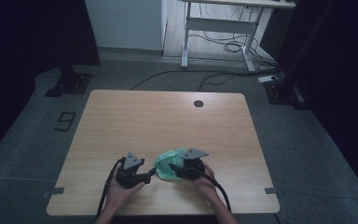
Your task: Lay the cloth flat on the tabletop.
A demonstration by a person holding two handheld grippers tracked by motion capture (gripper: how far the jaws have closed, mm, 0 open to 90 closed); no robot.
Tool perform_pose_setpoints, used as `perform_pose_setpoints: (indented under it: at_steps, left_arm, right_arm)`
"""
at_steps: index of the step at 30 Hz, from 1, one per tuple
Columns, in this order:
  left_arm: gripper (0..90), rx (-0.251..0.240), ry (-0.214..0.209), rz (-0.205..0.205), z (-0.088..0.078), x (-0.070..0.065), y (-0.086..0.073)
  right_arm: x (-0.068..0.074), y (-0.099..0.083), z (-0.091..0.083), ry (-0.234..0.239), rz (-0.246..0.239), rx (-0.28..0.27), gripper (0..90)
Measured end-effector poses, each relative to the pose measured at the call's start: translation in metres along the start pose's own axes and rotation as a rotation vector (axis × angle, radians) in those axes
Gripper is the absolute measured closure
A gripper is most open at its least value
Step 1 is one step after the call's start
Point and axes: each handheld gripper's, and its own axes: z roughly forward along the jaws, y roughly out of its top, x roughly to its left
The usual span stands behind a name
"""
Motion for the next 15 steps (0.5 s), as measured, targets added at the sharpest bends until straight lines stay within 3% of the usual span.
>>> perform_pose_setpoints:
  at_steps: [3,5,12,15]
  left_arm:
    - [37.8,0.003,0.003,-0.001,0.000,0.001,0.000]
    - [37.6,0.002,0.007,-0.002,0.000,0.002,0.000]
    - [38.1,-0.004,0.011,-0.006,0.001,0.003,0.000]
    - [39.1,0.001,0.010,0.005,0.003,0.003,0.003]
  right_arm:
    - [0.003,0.001,-0.010,-0.001,-0.005,-0.019,27.0]
    - [0.000,0.001,-0.019,-0.003,0.012,-0.051,23.0]
    - [-0.007,-0.006,-0.041,0.004,0.014,-0.079,22.3]
    - [-0.010,-0.011,-0.044,-0.001,0.023,-0.085,26.6]
